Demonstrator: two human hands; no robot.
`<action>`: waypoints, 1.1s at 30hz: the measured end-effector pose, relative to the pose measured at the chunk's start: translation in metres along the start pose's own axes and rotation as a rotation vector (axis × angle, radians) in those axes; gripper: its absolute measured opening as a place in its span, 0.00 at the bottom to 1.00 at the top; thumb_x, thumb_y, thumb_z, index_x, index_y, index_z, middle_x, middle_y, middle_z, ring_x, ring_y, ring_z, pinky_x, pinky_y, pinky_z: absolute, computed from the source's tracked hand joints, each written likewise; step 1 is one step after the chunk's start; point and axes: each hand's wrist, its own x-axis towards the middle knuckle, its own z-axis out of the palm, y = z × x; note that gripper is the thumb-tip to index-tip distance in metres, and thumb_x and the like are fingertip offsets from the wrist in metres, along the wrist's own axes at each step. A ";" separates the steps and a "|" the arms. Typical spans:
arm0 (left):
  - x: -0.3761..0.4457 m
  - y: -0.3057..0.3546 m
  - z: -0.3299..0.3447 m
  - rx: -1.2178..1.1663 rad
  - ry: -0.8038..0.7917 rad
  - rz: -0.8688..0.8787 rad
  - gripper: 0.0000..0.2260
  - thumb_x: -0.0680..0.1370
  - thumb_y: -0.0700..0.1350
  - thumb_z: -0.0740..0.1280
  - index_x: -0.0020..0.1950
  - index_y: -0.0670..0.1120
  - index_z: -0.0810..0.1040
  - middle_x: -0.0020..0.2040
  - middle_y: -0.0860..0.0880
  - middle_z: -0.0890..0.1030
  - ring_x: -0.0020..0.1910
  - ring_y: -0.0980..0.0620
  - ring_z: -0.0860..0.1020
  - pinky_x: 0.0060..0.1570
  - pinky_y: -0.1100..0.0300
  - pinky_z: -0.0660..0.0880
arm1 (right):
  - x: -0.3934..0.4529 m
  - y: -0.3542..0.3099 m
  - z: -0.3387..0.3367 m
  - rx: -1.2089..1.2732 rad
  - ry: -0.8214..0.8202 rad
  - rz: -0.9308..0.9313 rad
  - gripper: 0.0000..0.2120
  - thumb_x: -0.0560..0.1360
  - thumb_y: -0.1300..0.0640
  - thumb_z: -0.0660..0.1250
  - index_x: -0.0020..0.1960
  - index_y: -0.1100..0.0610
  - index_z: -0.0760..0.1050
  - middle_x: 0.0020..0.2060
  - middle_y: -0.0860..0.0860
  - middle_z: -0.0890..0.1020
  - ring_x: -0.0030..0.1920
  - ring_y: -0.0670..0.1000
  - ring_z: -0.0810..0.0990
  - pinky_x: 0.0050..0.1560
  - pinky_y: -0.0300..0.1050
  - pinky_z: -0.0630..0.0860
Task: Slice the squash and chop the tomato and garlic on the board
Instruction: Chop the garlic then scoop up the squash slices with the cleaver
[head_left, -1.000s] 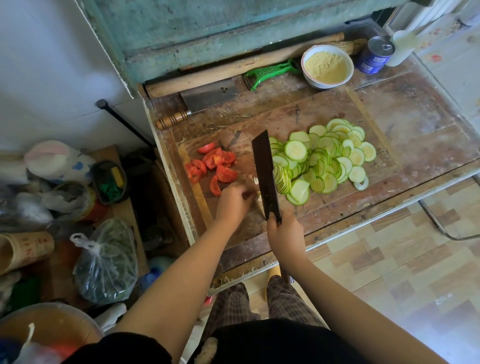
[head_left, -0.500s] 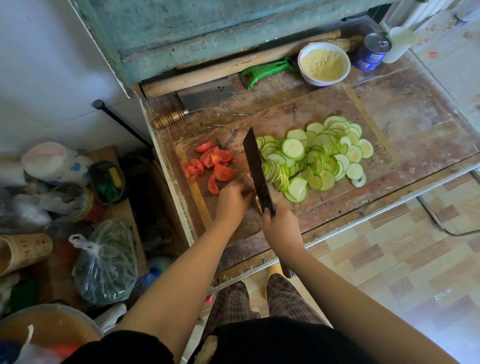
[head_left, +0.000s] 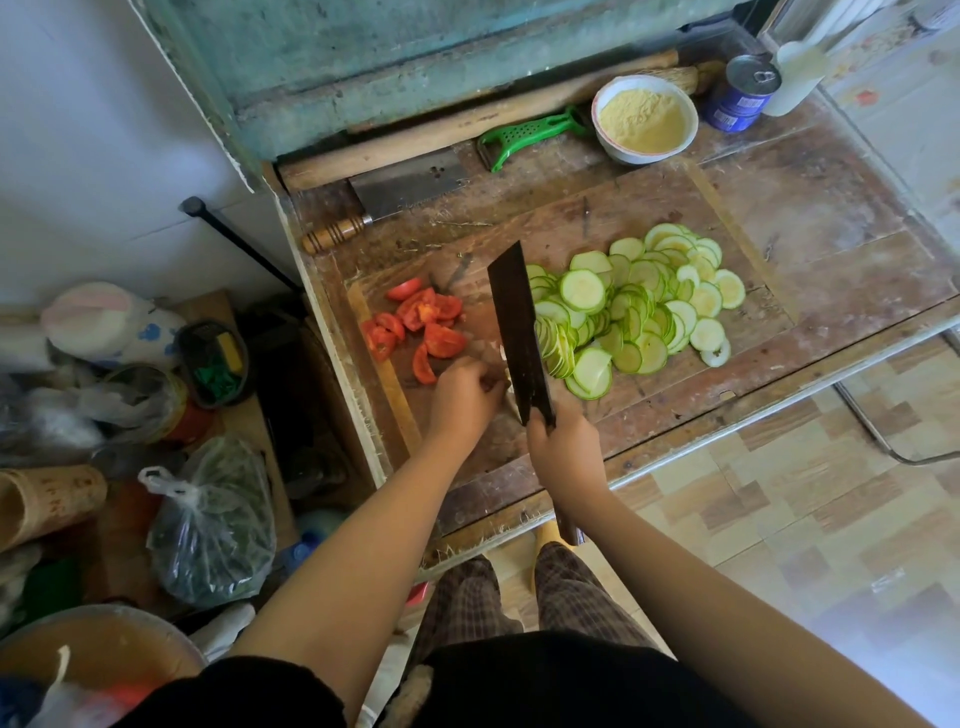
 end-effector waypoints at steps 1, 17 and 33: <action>-0.001 -0.001 0.000 -0.006 -0.005 -0.004 0.04 0.72 0.40 0.71 0.44 0.40 0.83 0.43 0.42 0.81 0.40 0.47 0.78 0.39 0.59 0.70 | 0.000 0.001 0.001 -0.007 -0.004 0.000 0.09 0.80 0.58 0.57 0.53 0.60 0.74 0.27 0.48 0.72 0.26 0.46 0.71 0.23 0.36 0.60; 0.000 0.001 -0.001 0.019 -0.008 -0.011 0.04 0.71 0.39 0.71 0.39 0.39 0.80 0.39 0.42 0.77 0.38 0.45 0.76 0.35 0.60 0.63 | 0.021 -0.017 0.002 -0.066 -0.064 0.039 0.11 0.80 0.59 0.56 0.54 0.63 0.74 0.32 0.51 0.73 0.33 0.53 0.74 0.30 0.40 0.69; -0.011 -0.003 -0.067 -0.050 0.184 0.019 0.01 0.76 0.41 0.67 0.46 0.45 0.78 0.43 0.49 0.78 0.41 0.53 0.76 0.41 0.65 0.71 | 0.013 -0.001 -0.053 -0.541 0.072 -0.290 0.15 0.79 0.51 0.59 0.64 0.51 0.73 0.41 0.53 0.83 0.39 0.56 0.80 0.34 0.44 0.71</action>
